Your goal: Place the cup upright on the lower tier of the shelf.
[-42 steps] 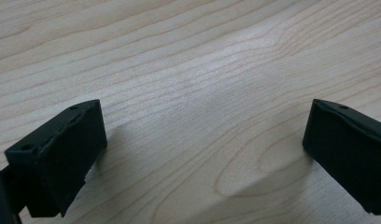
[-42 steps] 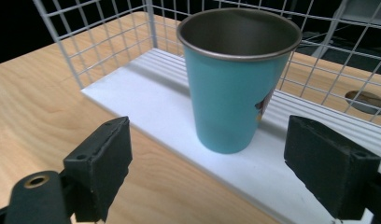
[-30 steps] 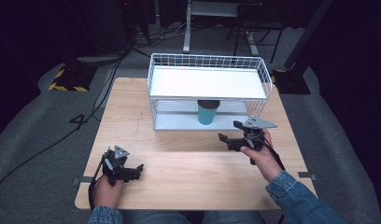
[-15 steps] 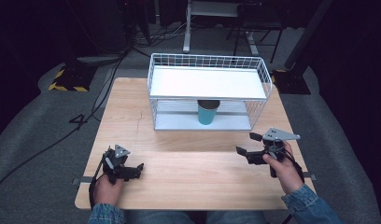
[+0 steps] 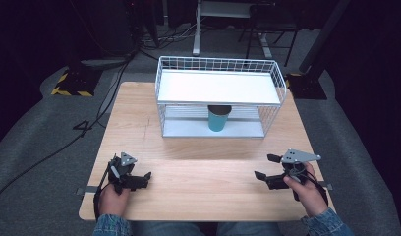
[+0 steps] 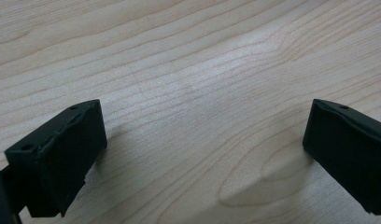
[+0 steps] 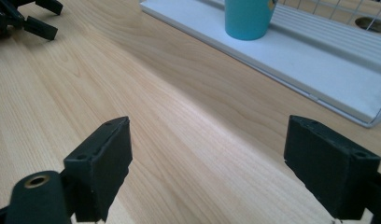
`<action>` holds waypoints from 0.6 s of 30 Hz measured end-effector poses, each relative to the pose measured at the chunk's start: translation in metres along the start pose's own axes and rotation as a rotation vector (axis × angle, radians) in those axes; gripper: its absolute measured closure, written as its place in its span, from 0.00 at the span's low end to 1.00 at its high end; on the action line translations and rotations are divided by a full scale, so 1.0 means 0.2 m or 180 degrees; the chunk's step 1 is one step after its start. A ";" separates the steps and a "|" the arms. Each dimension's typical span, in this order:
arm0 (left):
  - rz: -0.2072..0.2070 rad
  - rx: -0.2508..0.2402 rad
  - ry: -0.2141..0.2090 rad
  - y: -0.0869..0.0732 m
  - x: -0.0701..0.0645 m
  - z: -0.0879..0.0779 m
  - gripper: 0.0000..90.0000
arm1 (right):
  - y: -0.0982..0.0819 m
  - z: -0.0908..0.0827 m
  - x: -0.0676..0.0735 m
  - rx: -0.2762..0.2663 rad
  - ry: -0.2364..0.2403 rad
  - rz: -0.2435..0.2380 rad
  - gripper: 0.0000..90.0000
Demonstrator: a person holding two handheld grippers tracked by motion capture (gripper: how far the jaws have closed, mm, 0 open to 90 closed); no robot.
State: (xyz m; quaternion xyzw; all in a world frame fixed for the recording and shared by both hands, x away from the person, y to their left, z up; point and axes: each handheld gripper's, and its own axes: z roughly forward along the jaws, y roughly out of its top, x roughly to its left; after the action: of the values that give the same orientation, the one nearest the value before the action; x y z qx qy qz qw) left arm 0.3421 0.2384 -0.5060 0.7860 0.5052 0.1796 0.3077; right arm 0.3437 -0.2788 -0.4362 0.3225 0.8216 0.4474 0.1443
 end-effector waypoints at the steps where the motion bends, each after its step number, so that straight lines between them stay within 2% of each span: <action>1: -0.0001 -0.0002 -0.0003 0.00 0.00 0.00 0.00 | -0.01 0.00 0.00 0.0003 0.0006 0.0015 0.17; 5: -0.0001 -0.0005 -0.0004 0.00 0.00 0.00 0.00 | -0.07 0.02 0.00 0.0057 0.0002 0.0048 0.17; 7: -0.0001 -0.0005 -0.0004 0.00 0.00 0.00 0.00 | -0.12 0.04 -0.01 0.0135 -0.0027 0.0082 0.17; 12: 0.0000 -0.0004 -0.0004 0.00 0.00 0.00 0.00 | -0.20 0.06 -0.01 0.0213 -0.0091 0.0112 0.17; 14: 0.0001 -0.0002 -0.0002 0.00 0.00 0.00 0.00 | -0.25 0.09 0.00 0.0275 -0.0087 0.0146 0.17; 18: 0.0000 -0.0003 -0.0003 0.00 0.00 0.00 0.00 | -0.30 0.11 0.00 0.0355 -0.0081 0.0157 0.18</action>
State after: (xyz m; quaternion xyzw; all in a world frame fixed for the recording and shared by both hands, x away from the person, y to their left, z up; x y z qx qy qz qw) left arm 0.3421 0.2384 -0.5061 0.7860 0.5049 0.1795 0.3083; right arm 0.3308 -0.2873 -0.4982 0.3559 0.8351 0.4002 0.1255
